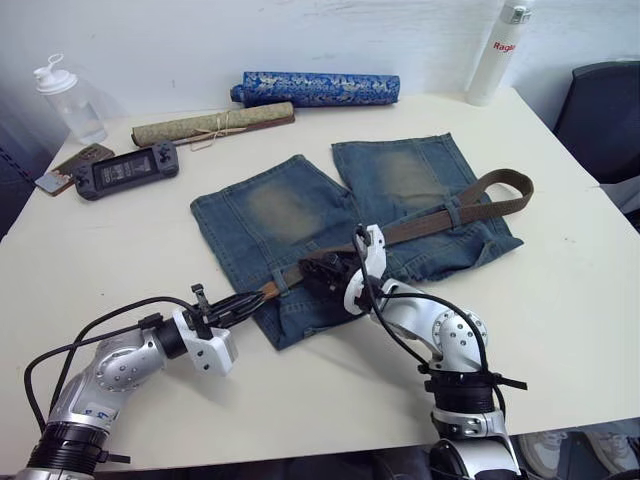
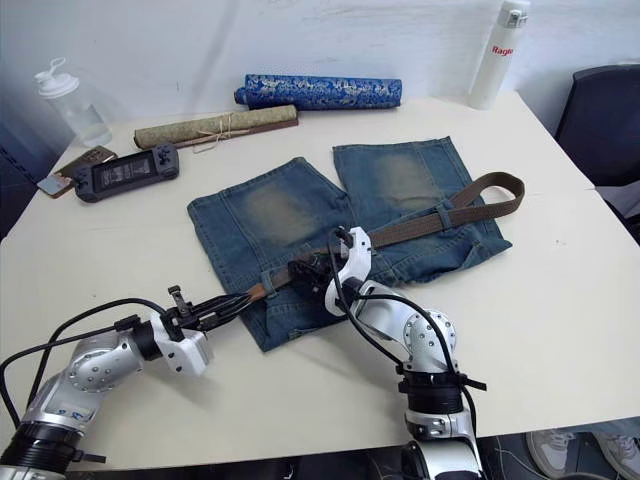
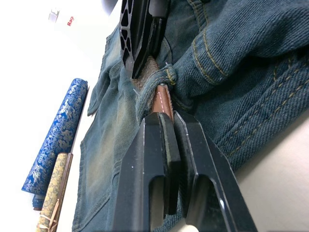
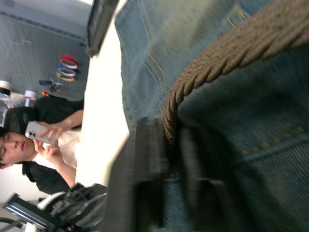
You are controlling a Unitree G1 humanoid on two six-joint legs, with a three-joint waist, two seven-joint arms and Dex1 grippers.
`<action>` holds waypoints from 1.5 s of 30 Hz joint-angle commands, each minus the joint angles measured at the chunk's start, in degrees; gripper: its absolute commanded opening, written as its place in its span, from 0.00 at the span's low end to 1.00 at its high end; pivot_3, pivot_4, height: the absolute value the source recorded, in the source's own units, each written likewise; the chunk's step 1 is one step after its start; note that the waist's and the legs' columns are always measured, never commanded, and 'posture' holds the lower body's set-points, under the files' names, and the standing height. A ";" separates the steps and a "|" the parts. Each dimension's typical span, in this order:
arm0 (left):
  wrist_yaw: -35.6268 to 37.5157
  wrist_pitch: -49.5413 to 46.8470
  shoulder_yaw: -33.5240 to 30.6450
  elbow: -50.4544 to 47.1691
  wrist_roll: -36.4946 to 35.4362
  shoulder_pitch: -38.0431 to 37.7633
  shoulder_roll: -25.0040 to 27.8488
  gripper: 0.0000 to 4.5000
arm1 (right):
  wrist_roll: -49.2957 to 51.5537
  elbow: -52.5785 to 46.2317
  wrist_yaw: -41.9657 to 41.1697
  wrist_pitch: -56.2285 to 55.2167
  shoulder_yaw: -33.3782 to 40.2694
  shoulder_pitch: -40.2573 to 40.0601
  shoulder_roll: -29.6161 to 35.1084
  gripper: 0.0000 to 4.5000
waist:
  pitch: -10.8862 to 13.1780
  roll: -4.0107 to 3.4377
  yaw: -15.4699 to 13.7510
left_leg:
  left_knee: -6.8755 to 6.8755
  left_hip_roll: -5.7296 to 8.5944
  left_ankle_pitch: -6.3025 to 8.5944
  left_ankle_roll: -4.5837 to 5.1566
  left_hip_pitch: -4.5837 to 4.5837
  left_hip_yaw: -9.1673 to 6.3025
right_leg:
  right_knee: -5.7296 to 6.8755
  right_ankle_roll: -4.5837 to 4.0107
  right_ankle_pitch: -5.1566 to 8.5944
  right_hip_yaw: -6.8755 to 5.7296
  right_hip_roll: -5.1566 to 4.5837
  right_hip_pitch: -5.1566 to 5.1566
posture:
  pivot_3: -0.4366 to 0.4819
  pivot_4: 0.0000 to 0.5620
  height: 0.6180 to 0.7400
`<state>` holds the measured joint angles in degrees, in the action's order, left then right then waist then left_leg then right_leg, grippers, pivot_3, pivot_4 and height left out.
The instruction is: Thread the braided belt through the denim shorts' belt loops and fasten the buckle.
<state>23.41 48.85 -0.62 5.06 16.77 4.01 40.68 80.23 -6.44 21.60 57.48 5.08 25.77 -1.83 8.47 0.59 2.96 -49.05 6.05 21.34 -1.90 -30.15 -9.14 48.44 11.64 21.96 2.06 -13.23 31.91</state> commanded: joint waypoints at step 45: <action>-28.10 25.21 -6.29 51.74 20.89 -3.32 35.29 0.14 | -45.35 -18.01 -28.24 -3.32 -18.08 -7.57 29.26 0.00 | -0.33 0.89 -1.39 | 0.11 0.10 0.07 0.04 0.06 0.18 | -0.44 0.41 -0.09 -0.28 -0.09 -0.40 | 0.48 0.27 0.16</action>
<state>-0.50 72.30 -9.01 55.03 36.13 -2.54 76.01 35.61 -26.01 -5.51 52.00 -12.58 18.60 28.76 8.15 1.48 1.57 -48.94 6.14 21.41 -1.86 -30.09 -8.97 48.01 12.04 21.87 1.74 -13.30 31.51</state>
